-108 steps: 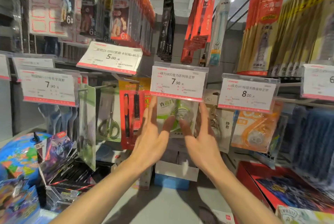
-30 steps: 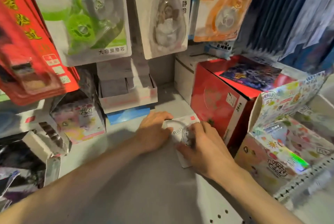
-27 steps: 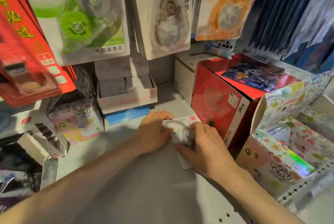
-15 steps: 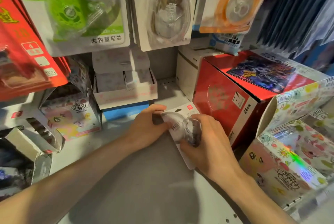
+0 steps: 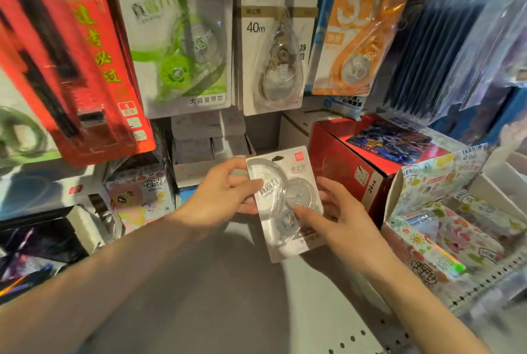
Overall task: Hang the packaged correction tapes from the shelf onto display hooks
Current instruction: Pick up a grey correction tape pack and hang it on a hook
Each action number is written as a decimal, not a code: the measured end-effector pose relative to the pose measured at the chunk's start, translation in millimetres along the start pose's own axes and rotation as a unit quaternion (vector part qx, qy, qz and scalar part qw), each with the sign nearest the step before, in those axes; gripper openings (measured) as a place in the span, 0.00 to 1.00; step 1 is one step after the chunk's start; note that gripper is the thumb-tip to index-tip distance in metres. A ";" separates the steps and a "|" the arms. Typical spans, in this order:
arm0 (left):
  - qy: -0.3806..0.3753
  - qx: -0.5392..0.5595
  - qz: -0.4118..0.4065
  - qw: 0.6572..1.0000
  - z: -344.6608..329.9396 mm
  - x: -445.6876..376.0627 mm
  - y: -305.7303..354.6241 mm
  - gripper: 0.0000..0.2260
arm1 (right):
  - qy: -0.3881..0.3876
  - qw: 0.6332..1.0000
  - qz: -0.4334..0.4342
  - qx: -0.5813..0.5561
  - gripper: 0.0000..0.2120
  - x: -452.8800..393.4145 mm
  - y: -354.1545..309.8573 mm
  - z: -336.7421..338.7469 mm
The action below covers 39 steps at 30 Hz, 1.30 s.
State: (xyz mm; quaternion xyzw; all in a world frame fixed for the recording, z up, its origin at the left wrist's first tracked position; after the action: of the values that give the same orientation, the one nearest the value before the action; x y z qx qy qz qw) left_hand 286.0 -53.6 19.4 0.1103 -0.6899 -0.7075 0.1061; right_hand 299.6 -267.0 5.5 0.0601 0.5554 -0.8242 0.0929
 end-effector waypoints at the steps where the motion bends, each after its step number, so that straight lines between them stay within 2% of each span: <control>1: -0.003 -0.009 -0.019 1.000 2.4 4.2 6.5 0.06 | -0.002 1.000 -0.017 -0.027 0.25 1.5 -1.7 1.7; 4: 0.008 -0.023 -0.055 0.998 12.4 17.1 24.5 0.06 | -0.002 0.995 -0.036 -0.095 0.21 8.9 -12.4 4.7; 7: 0.034 -0.044 -0.078 0.995 25.7 31.4 40.1 0.04 | -0.020 0.990 -0.018 -0.138 0.19 16.5 -28.7 4.8; 12: 0.083 -0.109 -0.154 0.979 49.3 60.0 67.4 0.03 | -0.032 0.988 0.041 -0.143 0.17 19.6 -59.4 12.9; 20: 0.212 -0.195 -0.244 0.926 57.2 121.7 106.8 0.04 | -0.105 0.973 0.174 -0.110 0.18 6.6 -99.9 37.4; 26: 0.303 -0.237 -0.268 0.883 40.7 163.3 132.1 0.03 | -0.175 0.945 0.246 -0.126 0.18 -22.5 -116.7 71.8; 28: 0.332 -0.267 -0.272 0.863 32.5 173.9 143.4 0.08 | -0.195 0.936 0.260 -0.133 0.19 -29.4 -122.3 77.2; 33: 0.373 -0.385 -0.293 0.792 26.8 189.3 175.9 0.05 | -0.207 0.920 0.297 -0.149 0.20 -39.6 -135.2 79.3; 39: 0.424 -0.534 -0.380 0.625 20.5 207.7 225.1 0.11 | -0.193 0.917 0.310 -0.159 0.22 -42.1 -145.9 74.5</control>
State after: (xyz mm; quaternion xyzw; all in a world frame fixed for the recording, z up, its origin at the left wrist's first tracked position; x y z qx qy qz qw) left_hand 81.4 -102.6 242.9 0.5746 0.0329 -0.8042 0.1485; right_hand 308.9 -279.0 173.9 0.0530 0.6036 -0.6507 0.4576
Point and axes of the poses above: each hand's wrist, its own x-axis away from the middle knuckle, its own z-axis out of the back of the hand, y = z × x, the point moved 6 cm from there along -x, towards the middle knuckle, and after that the axes turned 12 degrees about y, right-handed, at the moved point
